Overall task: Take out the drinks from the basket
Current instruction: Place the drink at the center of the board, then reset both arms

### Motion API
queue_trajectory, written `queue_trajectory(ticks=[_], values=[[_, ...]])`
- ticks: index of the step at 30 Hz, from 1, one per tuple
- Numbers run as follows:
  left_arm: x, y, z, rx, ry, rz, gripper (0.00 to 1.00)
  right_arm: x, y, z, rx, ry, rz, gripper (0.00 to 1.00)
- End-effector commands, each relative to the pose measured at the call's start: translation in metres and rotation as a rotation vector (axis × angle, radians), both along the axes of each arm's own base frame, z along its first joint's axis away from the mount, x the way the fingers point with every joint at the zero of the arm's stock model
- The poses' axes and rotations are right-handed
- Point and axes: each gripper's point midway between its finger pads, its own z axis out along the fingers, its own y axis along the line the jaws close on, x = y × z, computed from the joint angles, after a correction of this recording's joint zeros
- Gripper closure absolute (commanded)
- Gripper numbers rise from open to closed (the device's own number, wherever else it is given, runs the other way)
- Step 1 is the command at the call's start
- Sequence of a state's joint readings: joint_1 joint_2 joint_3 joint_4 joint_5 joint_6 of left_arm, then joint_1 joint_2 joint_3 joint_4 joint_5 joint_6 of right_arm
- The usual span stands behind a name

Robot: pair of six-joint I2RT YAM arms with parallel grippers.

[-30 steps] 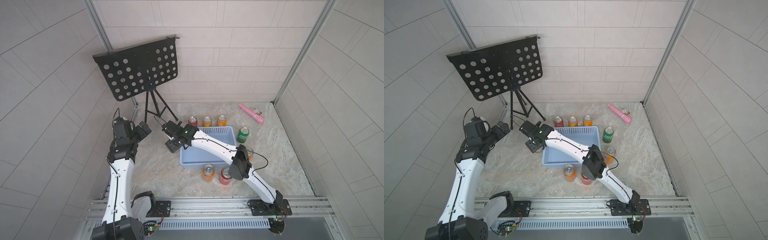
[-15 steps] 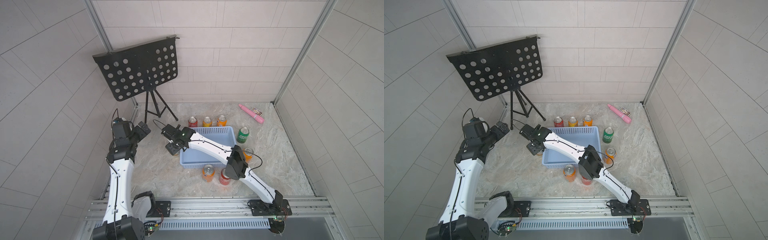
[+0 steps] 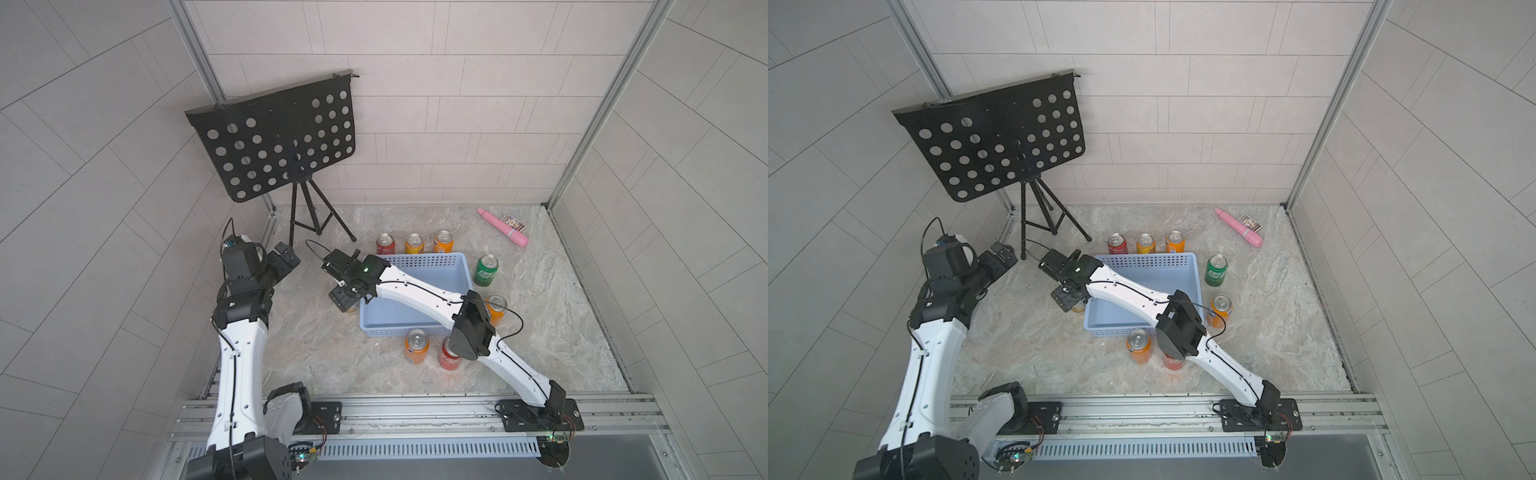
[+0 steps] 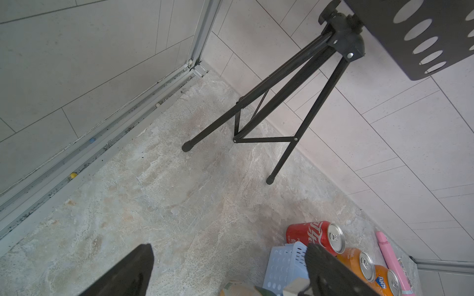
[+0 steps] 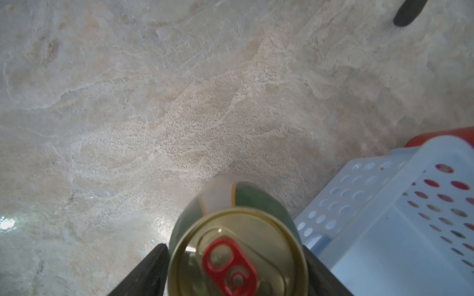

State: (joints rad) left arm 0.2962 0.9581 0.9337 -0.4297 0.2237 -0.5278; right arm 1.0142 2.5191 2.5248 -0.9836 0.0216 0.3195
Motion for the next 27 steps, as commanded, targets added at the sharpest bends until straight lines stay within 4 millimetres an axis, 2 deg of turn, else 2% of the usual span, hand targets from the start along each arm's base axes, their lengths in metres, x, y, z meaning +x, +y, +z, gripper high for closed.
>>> queue_trajectory(ticks=[1,6,9,12,15,18,21,23,27], values=[[0.000,0.002,0.005,0.007,-0.030,0.006,0.00,0.002,0.000,0.039,0.049,-0.056,-0.014,0.12],[0.000,0.001,0.007,0.014,-0.044,0.002,0.00,0.008,-0.001,0.065,0.103,-0.094,-0.026,0.07],[-0.001,0.003,0.008,0.025,-0.049,0.007,0.00,0.012,-0.005,0.091,0.139,-0.134,-0.038,0.06],[0.000,0.004,0.008,0.030,-0.055,0.010,0.00,0.012,-0.015,0.129,0.175,-0.199,-0.044,0.05],[0.007,-0.006,0.009,-0.006,-0.094,-0.042,0.00,0.008,-0.026,0.166,0.209,-0.277,-0.014,0.05],[0.009,-0.010,0.013,-0.013,-0.121,-0.070,0.00,0.006,-0.053,0.197,0.214,-0.366,-0.038,0.05],[0.012,-0.013,0.015,0.018,-0.145,-0.105,0.00,-0.005,-0.085,0.218,0.222,-0.448,-0.052,0.05],[0.016,-0.017,0.011,0.016,-0.162,-0.128,0.00,-0.011,-0.116,0.229,0.247,-0.526,-0.102,0.04],[0.021,-0.019,-0.007,0.029,-0.137,-0.135,0.00,-0.030,-0.200,0.243,0.285,-0.706,-0.224,0.00]])
